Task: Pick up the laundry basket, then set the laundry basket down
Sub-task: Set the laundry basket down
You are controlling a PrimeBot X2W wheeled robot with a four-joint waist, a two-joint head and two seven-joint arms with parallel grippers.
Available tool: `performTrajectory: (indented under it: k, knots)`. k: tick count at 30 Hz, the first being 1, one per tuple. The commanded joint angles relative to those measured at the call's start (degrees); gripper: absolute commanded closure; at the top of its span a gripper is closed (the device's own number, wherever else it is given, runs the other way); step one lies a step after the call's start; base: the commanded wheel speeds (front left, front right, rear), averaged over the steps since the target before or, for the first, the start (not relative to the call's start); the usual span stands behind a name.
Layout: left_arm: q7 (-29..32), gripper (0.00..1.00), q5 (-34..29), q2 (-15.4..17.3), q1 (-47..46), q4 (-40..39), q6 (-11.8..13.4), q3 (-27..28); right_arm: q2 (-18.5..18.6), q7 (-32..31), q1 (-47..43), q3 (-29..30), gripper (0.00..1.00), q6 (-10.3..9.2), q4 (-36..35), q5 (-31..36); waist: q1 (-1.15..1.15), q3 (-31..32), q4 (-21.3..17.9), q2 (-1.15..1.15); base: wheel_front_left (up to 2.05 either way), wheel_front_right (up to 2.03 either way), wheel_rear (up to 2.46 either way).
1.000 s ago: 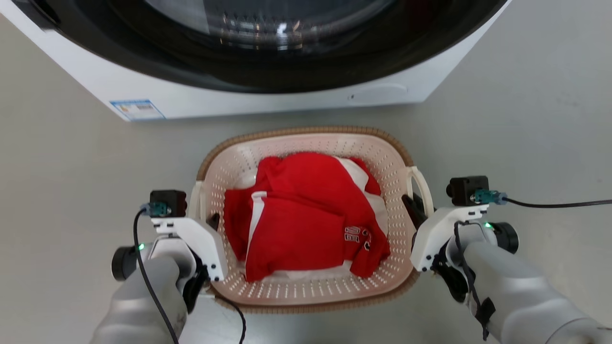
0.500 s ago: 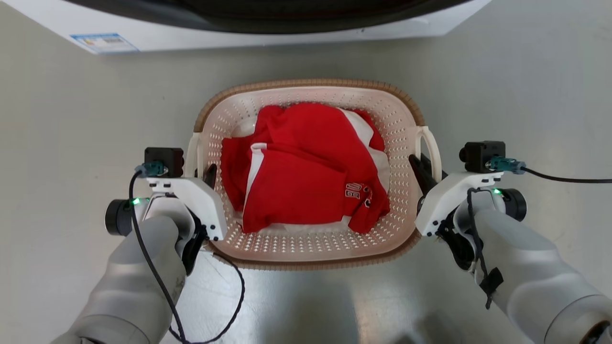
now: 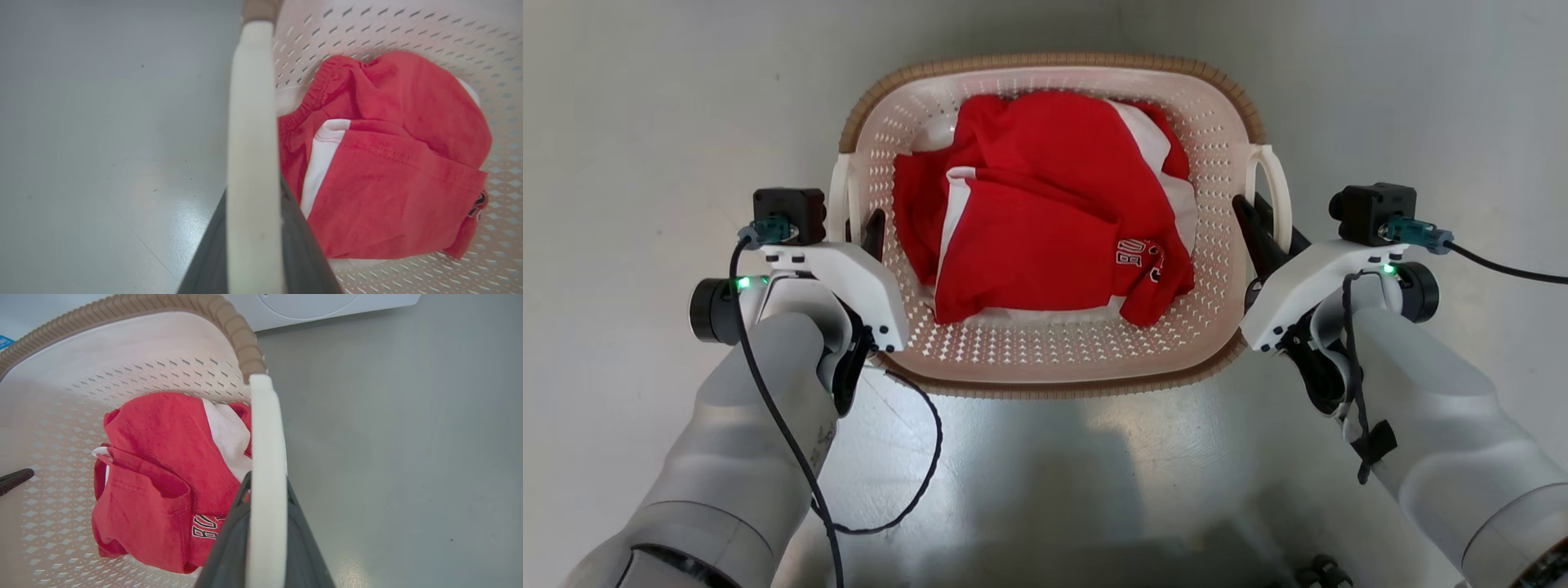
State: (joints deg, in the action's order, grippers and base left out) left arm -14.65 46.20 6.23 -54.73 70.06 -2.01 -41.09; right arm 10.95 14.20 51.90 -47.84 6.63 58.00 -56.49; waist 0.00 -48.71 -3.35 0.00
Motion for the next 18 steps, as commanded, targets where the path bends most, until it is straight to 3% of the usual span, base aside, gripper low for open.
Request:
performTrajectory:
  k: [1, 18]
  knots:
    - [-0.34, 1.00, -0.90, 2.14, -0.13, -0.49, 0.66, 0.91, 0.04, 0.79, -2.41, -0.01, 1.00, 0.86, -1.05, 1.18, 0.00, -0.99, 0.34, 0.00, 0.00, 0.00, 0.00]
    - [-0.34, 1.00, -5.84, 1.66, 0.40, -1.52, 1.14, 5.63, -2.49, 0.80, -4.77, 4.33, 1.00, 0.86, -1.11, 6.59, 0.00, -2.34, 0.88, 0.00, 0.00, 0.00, 0.00]
